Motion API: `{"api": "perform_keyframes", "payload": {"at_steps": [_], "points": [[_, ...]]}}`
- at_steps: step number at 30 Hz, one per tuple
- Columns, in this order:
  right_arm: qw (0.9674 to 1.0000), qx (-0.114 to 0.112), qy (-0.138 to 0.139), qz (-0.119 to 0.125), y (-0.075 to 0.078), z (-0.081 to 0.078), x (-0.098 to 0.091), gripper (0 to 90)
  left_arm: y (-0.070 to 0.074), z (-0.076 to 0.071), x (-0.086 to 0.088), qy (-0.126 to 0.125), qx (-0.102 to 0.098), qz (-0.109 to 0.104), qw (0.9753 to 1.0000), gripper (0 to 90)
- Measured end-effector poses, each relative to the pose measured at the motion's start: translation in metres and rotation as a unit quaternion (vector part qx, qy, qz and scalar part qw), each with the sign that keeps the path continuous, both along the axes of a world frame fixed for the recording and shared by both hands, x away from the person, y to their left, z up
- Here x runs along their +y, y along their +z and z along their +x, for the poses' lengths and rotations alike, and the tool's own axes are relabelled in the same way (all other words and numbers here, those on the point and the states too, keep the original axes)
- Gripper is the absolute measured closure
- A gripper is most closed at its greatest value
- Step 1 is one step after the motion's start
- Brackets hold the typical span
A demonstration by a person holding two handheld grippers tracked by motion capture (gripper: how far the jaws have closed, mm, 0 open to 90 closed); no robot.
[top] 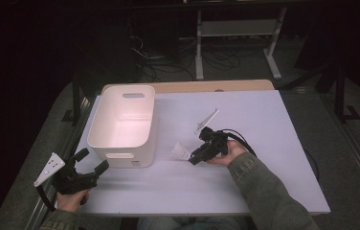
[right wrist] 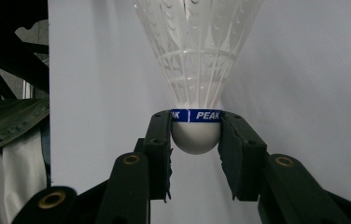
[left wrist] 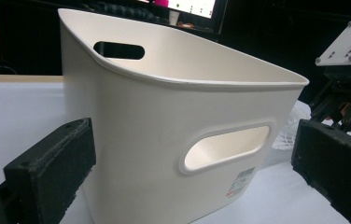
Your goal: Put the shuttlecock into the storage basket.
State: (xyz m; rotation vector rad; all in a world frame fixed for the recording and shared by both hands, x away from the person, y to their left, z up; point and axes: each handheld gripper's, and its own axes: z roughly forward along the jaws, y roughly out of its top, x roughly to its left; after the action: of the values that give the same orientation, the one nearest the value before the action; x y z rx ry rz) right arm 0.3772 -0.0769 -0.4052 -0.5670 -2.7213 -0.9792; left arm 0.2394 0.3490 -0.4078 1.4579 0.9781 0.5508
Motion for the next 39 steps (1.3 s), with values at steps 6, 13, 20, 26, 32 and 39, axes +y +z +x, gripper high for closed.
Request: {"api": "perform_keyframes", "payload": {"at_steps": [6, 13, 20, 26, 32, 39], "points": [[0.9998, -0.016, -0.001, 0.013, 0.015, -0.004, -0.003, 63.5, 0.0, 0.0, 0.0, 0.0, 0.0, 0.001, 1.0, 0.0], [0.9997, -0.02, -0.003, 0.014, 0.032, -0.005, -0.005, 63.5, 0.0, 0.0, 0.0, 0.001, -0.001, 0.001, 1.0, 0.0], [0.9991, -0.035, 0.002, 0.022, 0.046, -0.008, -0.003, 63.5, 0.0, 0.0, 0.0, 0.002, -0.001, 0.0, 1.0, 0.0], [0.9987, -0.034, -0.003, 0.038, 0.057, -0.009, 0.0, 63.5, 0.0, 0.0, 0.0, 0.0, -0.002, 0.002, 1.0, 0.0], [0.9981, -0.041, 0.004, 0.046, 0.067, -0.012, 0.005, 63.5, 0.0, 0.001, 0.0, 0.002, -0.001, 0.0, 1.0, 0.0], [0.9965, -0.052, -0.001, 0.065, 0.078, -0.01, 0.007, 63.6, 0.0, 0.0, 0.0, 0.001, -0.002, 0.0, 1.0, 0.0]]}}
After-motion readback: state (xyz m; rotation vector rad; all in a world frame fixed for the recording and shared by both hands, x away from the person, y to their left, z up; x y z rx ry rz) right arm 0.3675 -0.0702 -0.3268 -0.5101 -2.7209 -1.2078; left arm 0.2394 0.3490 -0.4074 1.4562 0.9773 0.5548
